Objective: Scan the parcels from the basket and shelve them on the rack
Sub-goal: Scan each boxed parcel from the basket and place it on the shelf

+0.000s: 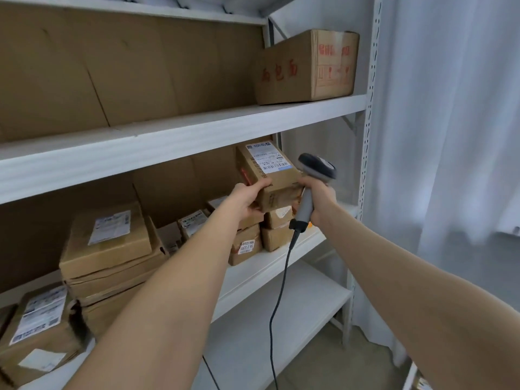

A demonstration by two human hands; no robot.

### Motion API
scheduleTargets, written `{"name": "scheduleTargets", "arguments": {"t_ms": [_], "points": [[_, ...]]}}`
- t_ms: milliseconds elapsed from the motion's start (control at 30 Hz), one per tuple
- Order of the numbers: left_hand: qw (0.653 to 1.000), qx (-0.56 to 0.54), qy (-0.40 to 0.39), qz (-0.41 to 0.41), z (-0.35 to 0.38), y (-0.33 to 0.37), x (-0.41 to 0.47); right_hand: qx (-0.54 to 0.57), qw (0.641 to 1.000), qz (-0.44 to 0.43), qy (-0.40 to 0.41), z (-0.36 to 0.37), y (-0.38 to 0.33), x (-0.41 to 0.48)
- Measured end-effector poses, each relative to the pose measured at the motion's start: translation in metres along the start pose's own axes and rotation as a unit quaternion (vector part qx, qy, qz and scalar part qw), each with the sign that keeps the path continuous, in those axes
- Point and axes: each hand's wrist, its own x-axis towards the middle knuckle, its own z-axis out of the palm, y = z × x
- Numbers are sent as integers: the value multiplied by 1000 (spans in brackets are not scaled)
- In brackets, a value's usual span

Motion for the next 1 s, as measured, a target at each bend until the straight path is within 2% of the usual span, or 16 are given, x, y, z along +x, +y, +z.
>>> {"name": "scheduleTargets", "arguments": {"t_ms": [200, 400, 767, 1000], "points": [[998, -14, 57, 12, 16, 16, 67, -13, 1000, 14, -25, 17, -19, 82], [993, -17, 113, -23, 14, 13, 106, -64, 996, 43, -40, 39, -17, 125], [993, 5, 87, -82, 9, 15, 121, -120, 991, 64, -12, 50, -11, 147], [991, 32, 76, -108, 8, 18, 122, -119, 991, 62, -15, 47, -6, 147]]}}
